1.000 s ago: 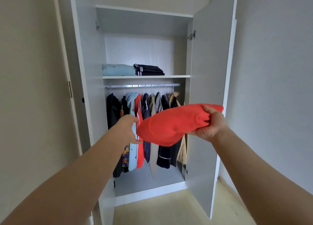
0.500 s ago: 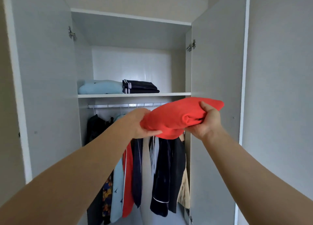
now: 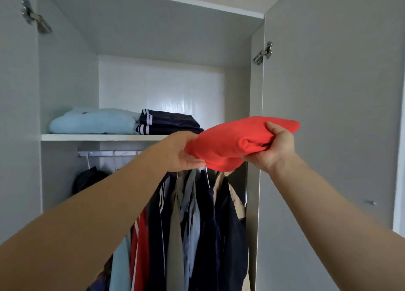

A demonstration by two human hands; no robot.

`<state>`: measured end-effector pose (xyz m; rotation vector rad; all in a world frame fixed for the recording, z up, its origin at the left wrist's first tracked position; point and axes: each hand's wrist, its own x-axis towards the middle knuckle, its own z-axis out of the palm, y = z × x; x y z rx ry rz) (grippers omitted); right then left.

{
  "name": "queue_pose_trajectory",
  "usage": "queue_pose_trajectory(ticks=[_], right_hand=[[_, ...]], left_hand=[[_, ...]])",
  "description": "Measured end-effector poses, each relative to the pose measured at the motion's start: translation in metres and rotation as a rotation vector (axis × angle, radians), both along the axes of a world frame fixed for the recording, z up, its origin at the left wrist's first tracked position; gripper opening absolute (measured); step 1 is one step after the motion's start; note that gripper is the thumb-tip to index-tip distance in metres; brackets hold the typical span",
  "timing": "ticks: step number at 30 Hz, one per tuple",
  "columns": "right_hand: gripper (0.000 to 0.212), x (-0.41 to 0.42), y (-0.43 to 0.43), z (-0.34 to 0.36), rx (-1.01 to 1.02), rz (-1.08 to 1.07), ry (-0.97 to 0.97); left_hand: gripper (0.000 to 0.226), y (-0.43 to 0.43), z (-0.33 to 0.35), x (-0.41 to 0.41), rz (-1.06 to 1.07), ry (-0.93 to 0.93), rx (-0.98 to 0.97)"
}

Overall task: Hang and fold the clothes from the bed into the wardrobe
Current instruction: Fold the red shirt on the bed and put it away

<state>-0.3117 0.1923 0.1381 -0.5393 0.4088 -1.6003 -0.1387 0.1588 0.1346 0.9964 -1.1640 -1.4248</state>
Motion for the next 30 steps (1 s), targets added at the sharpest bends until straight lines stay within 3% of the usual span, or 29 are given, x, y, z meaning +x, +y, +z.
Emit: queue_pose_trajectory(ticks=[6,11,15,18,22,24,26,30], right_hand=[[0.021,0.007,-0.098,0.036,-0.104,-0.086,0.015],[0.017,0.019,-0.175,0.065,-0.161,-0.162,-0.005],[0.012,0.014,-0.22,0.076,-0.192,-0.216,-0.069],[0.014,0.006,-0.255,0.078,-0.195,-0.225,-0.084],[0.013,-0.006,-0.306,0.075,-0.198,-0.22,-0.105],[0.022,-0.013,-0.334,0.075,-0.202,-0.253,-0.119],[0.036,-0.016,-0.358,0.077,-0.202,-0.299,-0.167],[0.025,-0.015,-0.396,0.082,-0.267,-0.259,-0.16]], left_hand=[[0.005,-0.107,0.035,0.013,-0.041,0.014,-0.126],[0.013,-0.192,0.07,0.018,-0.061,0.045,-0.181],[0.006,-0.244,0.088,0.02,0.055,-0.007,-0.243],[0.017,-0.285,0.094,0.02,0.265,-0.245,-0.416],[0.02,-0.331,0.094,0.025,0.525,-0.934,-0.739],[0.022,-0.346,0.09,0.027,0.523,-1.226,-0.736],[0.03,-0.361,0.084,0.027,0.386,-1.43,-0.654],[0.048,-0.385,0.067,0.027,0.27,-1.539,-0.511]])
